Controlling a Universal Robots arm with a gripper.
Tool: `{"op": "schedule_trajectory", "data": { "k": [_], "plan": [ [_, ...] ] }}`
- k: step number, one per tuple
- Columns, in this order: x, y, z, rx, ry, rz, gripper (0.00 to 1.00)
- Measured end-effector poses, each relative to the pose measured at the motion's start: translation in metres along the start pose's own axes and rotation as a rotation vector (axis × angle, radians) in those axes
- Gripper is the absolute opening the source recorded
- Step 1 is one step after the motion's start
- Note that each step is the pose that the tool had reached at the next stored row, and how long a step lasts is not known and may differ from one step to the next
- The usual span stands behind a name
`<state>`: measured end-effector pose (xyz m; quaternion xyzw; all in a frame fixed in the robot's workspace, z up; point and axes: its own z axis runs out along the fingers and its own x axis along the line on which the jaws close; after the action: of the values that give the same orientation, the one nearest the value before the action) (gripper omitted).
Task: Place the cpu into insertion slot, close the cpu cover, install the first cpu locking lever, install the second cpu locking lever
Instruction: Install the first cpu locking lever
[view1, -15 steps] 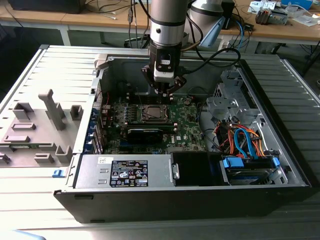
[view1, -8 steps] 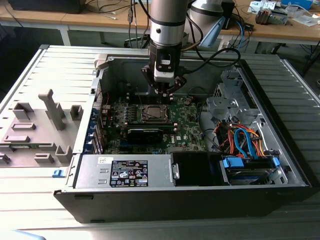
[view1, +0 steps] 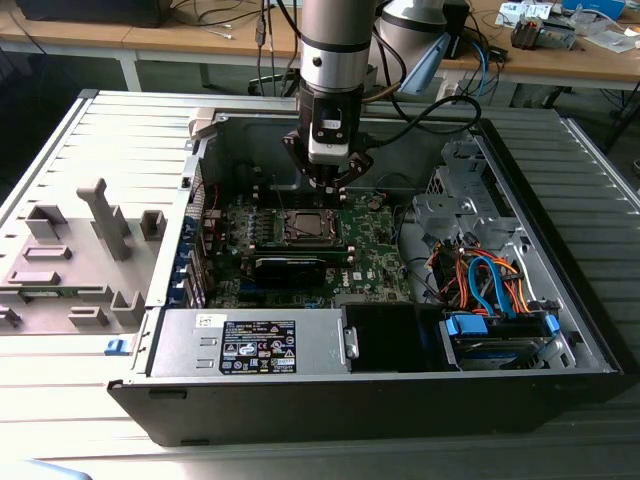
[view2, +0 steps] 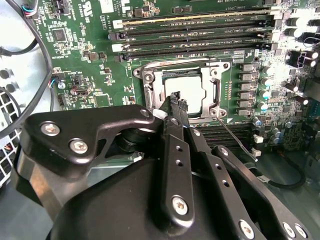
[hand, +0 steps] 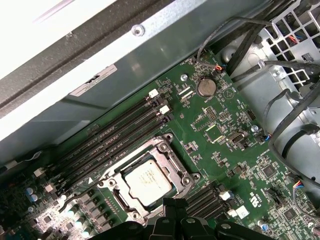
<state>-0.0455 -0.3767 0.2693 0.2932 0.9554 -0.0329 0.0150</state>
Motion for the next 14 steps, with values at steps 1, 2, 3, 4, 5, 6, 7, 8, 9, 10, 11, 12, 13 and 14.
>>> {"op": "schedule_trajectory", "data": {
  "k": [1, 2, 3, 4, 5, 6, 7, 8, 9, 10, 11, 12, 13, 14],
  "plan": [
    [0.0, 0.0, 0.0, 0.0, 0.0, -0.001, 0.11],
    [0.0, 0.0, 0.0, 0.0, 0.0, -0.001, 0.11],
    [0.0, 0.0, 0.0, -0.0001, -0.0001, -0.002, 0.11],
    [0.0, 0.0, 0.0, -0.0002, -0.0001, -0.002, 0.11],
    [0.0, 0.0, 0.0, -0.0002, -0.0002, -0.003, 0.11],
    [0.0, 0.0, 0.0, -0.0002, -0.0002, -0.004, 0.11],
    [0.0, 0.0, 0.0, -0.0002, -0.0003, -0.004, 0.11],
    [0.0, 0.0, 0.0, -0.0003, -0.0003, -0.005, 0.11],
    [0.0, 0.0, 0.0, -0.0002, -0.0003, -0.006, 0.11],
    [0.0, 0.0, 0.0, -0.0003, -0.0003, -0.006, 0.11],
    [0.0, 0.0, 0.0, -0.0003, -0.0004, -0.007, 0.11],
    [0.0, 0.0, 0.0, -0.0003, -0.0004, -0.007, 0.11],
    [0.0, 0.0, 0.0, -0.0004, -0.0004, -0.008, 0.11],
    [0.0, 0.0, 0.0, -0.0004, -0.0005, -0.009, 0.11]
  ]
}}
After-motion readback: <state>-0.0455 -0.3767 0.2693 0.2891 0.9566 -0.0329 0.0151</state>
